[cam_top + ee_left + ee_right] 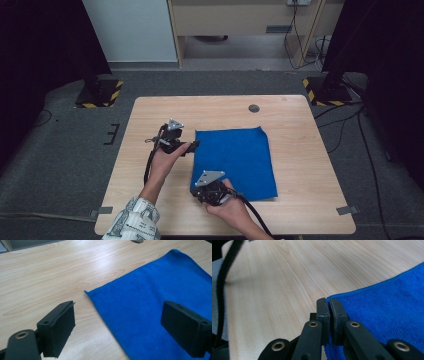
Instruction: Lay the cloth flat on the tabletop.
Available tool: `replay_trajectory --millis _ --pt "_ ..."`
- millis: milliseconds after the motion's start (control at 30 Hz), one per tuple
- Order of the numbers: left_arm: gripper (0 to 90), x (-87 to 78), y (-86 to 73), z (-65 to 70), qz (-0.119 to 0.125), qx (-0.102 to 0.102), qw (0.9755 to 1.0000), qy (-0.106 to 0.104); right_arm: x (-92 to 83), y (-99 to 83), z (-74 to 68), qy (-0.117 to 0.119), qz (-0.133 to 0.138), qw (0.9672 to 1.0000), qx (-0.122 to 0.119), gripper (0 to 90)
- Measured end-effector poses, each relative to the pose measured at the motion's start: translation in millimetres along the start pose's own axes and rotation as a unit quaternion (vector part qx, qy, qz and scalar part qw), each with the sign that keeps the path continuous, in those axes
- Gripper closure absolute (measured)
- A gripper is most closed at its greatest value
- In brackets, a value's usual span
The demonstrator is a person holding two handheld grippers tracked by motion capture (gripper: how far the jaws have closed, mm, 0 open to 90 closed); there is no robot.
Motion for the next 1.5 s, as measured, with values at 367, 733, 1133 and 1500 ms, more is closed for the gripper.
replay_trajectory --millis 367,733,1133,1500 --pt "16.3 31.0 7.3 -10.1 -0.023 0.019 0.9996 -0.006 0.8 2.5 -0.9 0.011 0.004 0.9999 0.0 86.9" --pt "18.3 64.0 5.3 -14.3 -0.038 0.012 0.9992 -0.007 1.4 -4.5 0.1 0.02 -0.004 0.9998 -0.007 87.0" --pt "21.4 71.5 7.4 -15.3 -0.044 0.009 0.999 -0.009 -1.3 -7.4 -3.7 0.013 -0.004 0.9998 -0.013 87.2" --pt "28.7 83.0 1.5 -25.5 -0.062 0.018 0.9977 0.021 -1.5 -9.7 -2.7 0.013 -0.005 0.9999 -0.008 87.1"
Point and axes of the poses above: each handheld gripper's, and its own axes: x roughly forward along the jaws, y roughly out of its top, z roughly to its right, the point moved 2 cm from there along x, roughly forward along the jaws
